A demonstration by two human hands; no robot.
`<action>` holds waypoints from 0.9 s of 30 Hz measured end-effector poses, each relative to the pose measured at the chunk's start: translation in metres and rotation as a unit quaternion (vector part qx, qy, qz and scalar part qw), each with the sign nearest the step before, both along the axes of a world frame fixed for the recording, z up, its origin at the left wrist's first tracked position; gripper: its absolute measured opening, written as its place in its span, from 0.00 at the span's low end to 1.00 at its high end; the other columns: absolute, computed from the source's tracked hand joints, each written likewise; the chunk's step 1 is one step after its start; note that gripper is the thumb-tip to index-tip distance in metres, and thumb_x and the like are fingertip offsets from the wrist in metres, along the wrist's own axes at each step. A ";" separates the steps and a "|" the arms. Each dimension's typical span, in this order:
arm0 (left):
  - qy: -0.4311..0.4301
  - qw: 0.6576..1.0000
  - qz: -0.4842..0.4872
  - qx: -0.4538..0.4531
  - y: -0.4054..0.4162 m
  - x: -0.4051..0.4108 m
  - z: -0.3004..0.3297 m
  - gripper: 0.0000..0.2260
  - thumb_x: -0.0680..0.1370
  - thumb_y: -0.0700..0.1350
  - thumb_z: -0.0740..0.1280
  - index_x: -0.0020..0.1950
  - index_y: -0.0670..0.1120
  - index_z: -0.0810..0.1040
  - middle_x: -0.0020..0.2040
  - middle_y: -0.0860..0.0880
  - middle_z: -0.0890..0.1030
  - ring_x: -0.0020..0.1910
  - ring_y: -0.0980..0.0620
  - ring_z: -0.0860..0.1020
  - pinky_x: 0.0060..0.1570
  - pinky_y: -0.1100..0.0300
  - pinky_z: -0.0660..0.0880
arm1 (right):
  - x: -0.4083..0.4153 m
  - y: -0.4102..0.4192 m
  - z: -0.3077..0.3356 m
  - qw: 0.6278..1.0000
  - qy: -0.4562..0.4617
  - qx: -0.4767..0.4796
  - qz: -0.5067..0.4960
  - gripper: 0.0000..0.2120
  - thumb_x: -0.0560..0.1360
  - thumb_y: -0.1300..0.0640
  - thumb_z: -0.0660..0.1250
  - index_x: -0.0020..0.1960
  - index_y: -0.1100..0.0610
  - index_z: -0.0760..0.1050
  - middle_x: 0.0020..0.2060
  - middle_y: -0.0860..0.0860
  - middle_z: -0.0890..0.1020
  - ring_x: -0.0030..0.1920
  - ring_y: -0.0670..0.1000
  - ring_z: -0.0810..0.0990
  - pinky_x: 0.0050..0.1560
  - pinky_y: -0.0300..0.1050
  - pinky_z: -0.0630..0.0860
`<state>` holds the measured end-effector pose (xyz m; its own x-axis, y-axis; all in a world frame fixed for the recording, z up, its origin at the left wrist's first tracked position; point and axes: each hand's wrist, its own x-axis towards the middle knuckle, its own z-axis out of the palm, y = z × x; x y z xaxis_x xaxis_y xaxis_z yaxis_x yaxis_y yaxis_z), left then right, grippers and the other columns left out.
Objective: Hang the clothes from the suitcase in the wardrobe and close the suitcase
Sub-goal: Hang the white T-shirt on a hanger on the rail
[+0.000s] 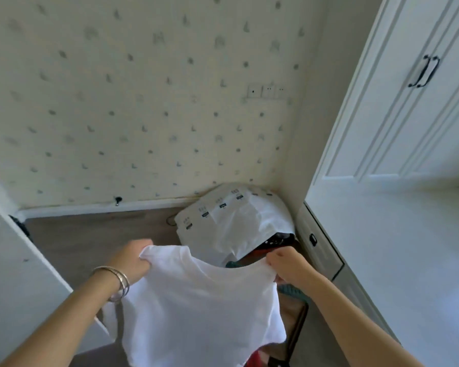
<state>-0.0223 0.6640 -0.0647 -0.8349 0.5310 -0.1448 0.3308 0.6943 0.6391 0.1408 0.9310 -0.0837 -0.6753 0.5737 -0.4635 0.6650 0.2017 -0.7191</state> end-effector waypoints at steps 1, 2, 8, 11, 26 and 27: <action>0.007 1.000 0.012 0.003 -0.011 0.004 0.030 0.06 0.59 0.41 0.60 0.27 0.47 0.62 0.29 0.47 0.67 0.31 0.50 0.65 0.33 0.60 0.58 | -0.005 -0.004 0.027 1.000 0.013 -0.006 0.010 0.16 0.76 0.61 0.61 0.29 0.59 0.67 0.27 0.55 0.70 0.28 0.51 0.70 0.34 0.45 0.71; 0.014 1.000 0.014 0.002 -0.016 0.005 0.050 0.05 0.58 0.42 0.60 0.27 0.47 0.63 0.28 0.47 0.67 0.31 0.50 0.65 0.32 0.60 0.58 | -0.009 -0.006 0.045 0.999 0.029 -0.008 0.026 0.15 0.75 0.59 0.64 0.30 0.60 0.69 0.28 0.56 0.72 0.30 0.52 0.73 0.37 0.47 0.76; 0.096 0.987 0.120 0.049 -0.066 0.022 0.157 0.25 0.70 0.54 0.72 0.26 0.49 0.58 0.25 0.51 0.60 0.27 0.50 0.59 0.30 0.55 0.55 | -0.032 -0.032 0.154 0.971 0.104 0.086 0.198 0.33 0.51 0.34 0.77 0.38 0.60 0.74 0.33 0.59 0.72 0.35 0.53 0.75 0.41 0.44 0.71; 0.158 0.976 0.146 0.044 -0.106 0.019 0.191 0.21 0.77 0.52 0.63 0.27 0.47 0.60 0.26 0.49 0.60 0.31 0.48 0.61 0.31 0.55 0.57 | -0.052 -0.060 0.195 0.950 0.149 0.124 0.244 0.20 0.64 0.56 0.77 0.42 0.71 0.75 0.32 0.56 0.72 0.35 0.51 0.71 0.39 0.44 0.67; 0.245 0.915 0.304 0.099 -0.339 0.042 0.274 0.17 0.78 0.34 0.59 0.32 0.50 0.68 0.30 0.49 0.70 0.37 0.49 0.68 0.34 0.60 0.63 | -0.140 -0.301 0.302 0.858 0.311 0.251 0.322 0.11 0.73 0.54 0.68 0.36 0.62 0.76 0.30 0.53 0.73 0.37 0.53 0.71 0.30 0.40 0.63; 0.248 0.907 0.318 0.120 -0.357 0.045 0.277 0.17 0.78 0.34 0.59 0.32 0.50 0.68 0.31 0.47 0.69 0.36 0.49 0.67 0.32 0.61 0.62 | -0.147 -0.323 0.304 0.856 0.316 0.244 0.328 0.13 0.73 0.54 0.68 0.34 0.60 0.73 0.28 0.52 0.71 0.36 0.53 0.71 0.30 0.40 0.62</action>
